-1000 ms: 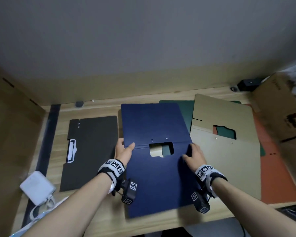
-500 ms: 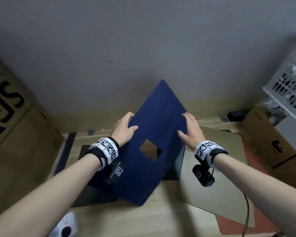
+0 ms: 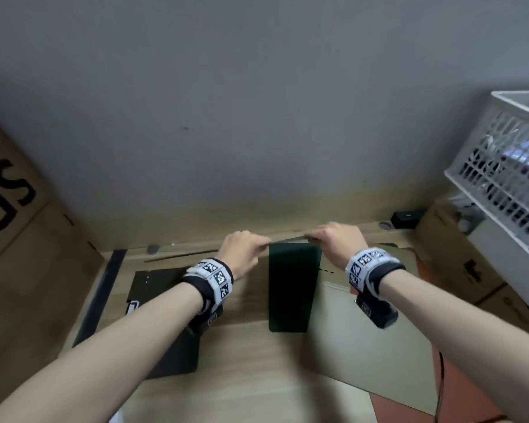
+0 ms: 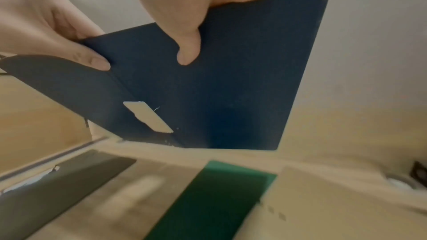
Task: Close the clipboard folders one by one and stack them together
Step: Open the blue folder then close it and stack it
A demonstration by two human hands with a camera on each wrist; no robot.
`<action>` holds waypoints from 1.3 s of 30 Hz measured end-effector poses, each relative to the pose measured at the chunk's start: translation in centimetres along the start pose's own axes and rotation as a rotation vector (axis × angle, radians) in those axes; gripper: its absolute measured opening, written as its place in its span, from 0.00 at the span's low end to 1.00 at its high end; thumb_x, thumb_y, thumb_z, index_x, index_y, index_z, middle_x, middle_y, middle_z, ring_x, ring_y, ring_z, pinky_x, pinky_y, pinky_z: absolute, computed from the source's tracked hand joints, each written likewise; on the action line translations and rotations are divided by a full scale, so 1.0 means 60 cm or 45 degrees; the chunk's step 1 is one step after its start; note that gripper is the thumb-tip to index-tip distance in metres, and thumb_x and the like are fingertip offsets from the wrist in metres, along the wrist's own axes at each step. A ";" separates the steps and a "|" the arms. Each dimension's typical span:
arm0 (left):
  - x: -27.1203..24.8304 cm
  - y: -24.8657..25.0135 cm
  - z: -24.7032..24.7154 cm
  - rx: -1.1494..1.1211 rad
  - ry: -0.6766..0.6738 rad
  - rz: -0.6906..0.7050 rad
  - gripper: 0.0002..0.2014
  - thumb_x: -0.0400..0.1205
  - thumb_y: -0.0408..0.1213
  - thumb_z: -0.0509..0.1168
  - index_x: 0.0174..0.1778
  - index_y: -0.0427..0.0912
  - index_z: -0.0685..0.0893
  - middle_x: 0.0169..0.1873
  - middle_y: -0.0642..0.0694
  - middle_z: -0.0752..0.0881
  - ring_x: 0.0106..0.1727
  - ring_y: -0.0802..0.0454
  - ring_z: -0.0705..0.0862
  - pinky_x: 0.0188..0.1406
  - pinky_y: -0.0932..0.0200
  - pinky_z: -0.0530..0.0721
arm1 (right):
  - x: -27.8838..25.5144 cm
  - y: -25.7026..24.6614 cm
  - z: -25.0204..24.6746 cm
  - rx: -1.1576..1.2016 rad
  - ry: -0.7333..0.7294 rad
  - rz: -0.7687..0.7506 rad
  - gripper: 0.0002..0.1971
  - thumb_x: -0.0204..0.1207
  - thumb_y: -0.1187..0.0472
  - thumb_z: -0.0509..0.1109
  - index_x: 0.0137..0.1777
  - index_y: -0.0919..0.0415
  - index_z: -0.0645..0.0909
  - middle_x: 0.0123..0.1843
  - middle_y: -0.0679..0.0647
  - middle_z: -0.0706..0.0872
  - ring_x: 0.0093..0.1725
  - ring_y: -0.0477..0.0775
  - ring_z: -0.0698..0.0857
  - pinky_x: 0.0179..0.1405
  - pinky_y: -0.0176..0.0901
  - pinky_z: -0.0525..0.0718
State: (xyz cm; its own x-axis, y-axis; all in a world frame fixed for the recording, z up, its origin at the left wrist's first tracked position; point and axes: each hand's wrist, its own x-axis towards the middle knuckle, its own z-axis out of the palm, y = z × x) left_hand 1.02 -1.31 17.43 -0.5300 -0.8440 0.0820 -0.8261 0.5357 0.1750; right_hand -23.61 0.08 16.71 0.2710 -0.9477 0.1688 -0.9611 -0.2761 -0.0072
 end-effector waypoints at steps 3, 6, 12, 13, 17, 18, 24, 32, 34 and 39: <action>-0.028 0.001 0.076 -0.026 -0.184 -0.004 0.25 0.78 0.28 0.62 0.68 0.57 0.84 0.57 0.43 0.91 0.59 0.38 0.88 0.56 0.48 0.85 | -0.056 -0.010 0.078 0.088 -0.102 0.014 0.12 0.83 0.47 0.59 0.58 0.43 0.82 0.53 0.43 0.90 0.53 0.55 0.88 0.38 0.45 0.83; -0.064 0.006 0.142 -0.097 -0.326 -0.008 0.23 0.79 0.31 0.63 0.68 0.56 0.84 0.64 0.50 0.88 0.65 0.40 0.84 0.62 0.47 0.83 | -0.105 -0.020 0.145 0.178 -0.327 0.036 0.16 0.84 0.50 0.57 0.67 0.43 0.79 0.66 0.44 0.85 0.65 0.56 0.82 0.51 0.50 0.84; -0.133 0.006 0.252 -0.111 -0.514 0.006 0.23 0.78 0.32 0.64 0.70 0.51 0.80 0.65 0.50 0.80 0.66 0.44 0.80 0.49 0.46 0.81 | -0.183 -0.056 0.257 0.233 -0.595 0.071 0.28 0.74 0.49 0.69 0.74 0.50 0.70 0.69 0.54 0.74 0.65 0.60 0.75 0.61 0.53 0.78; -0.147 0.006 0.270 -0.104 -0.546 0.003 0.25 0.77 0.32 0.65 0.72 0.51 0.78 0.65 0.50 0.77 0.66 0.45 0.78 0.46 0.47 0.79 | -0.196 -0.066 0.273 0.234 -0.605 0.081 0.30 0.72 0.47 0.70 0.74 0.50 0.70 0.69 0.53 0.73 0.64 0.59 0.75 0.60 0.53 0.78; -0.195 0.003 0.332 -0.093 -0.606 0.004 0.28 0.76 0.28 0.64 0.73 0.48 0.73 0.66 0.47 0.73 0.66 0.44 0.72 0.38 0.50 0.74 | -0.232 -0.094 0.327 0.218 -0.649 0.097 0.35 0.67 0.43 0.75 0.72 0.50 0.68 0.67 0.53 0.72 0.63 0.59 0.74 0.56 0.52 0.77; -0.203 0.001 0.346 -0.102 -0.611 0.006 0.29 0.75 0.26 0.63 0.73 0.47 0.73 0.66 0.47 0.72 0.65 0.44 0.73 0.37 0.50 0.76 | -0.236 -0.098 0.336 0.210 -0.674 0.106 0.36 0.65 0.42 0.76 0.72 0.50 0.68 0.67 0.53 0.72 0.64 0.60 0.74 0.55 0.52 0.77; -0.224 -0.021 0.385 -0.270 -0.746 -0.031 0.17 0.81 0.30 0.57 0.60 0.47 0.86 0.64 0.51 0.77 0.66 0.48 0.74 0.49 0.50 0.81 | -0.245 -0.105 0.371 0.351 -0.756 0.214 0.27 0.69 0.42 0.75 0.65 0.51 0.76 0.68 0.52 0.71 0.66 0.58 0.72 0.53 0.52 0.82; -0.235 -0.178 0.349 -0.435 -0.387 -0.608 0.19 0.80 0.32 0.60 0.66 0.46 0.83 0.67 0.49 0.79 0.69 0.46 0.77 0.61 0.48 0.82 | -0.178 -0.133 0.370 0.329 -0.735 0.180 0.34 0.72 0.44 0.74 0.75 0.52 0.69 0.78 0.51 0.67 0.74 0.58 0.71 0.66 0.52 0.79; -0.245 -0.232 0.338 -0.447 -0.328 -0.934 0.22 0.79 0.33 0.64 0.71 0.42 0.79 0.71 0.43 0.75 0.73 0.41 0.73 0.68 0.46 0.78 | -0.165 -0.148 0.374 0.271 -0.808 0.161 0.41 0.71 0.44 0.75 0.81 0.50 0.61 0.85 0.52 0.58 0.79 0.59 0.65 0.71 0.54 0.77; -0.264 -0.302 0.327 -0.718 -0.202 -1.418 0.28 0.75 0.32 0.70 0.73 0.34 0.75 0.72 0.35 0.73 0.70 0.33 0.76 0.70 0.48 0.74 | -0.163 -0.185 0.392 0.170 -0.862 0.260 0.49 0.71 0.43 0.75 0.85 0.48 0.49 0.88 0.52 0.46 0.85 0.59 0.52 0.77 0.56 0.69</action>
State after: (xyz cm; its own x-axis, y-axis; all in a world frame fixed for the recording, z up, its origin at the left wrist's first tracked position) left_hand 20.63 2.81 -6.30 0.3511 -0.7973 -0.4909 -0.6632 -0.5819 0.4707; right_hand -14.33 8.63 -8.01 0.1015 -0.8621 -0.4965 -0.9932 -0.0589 -0.1007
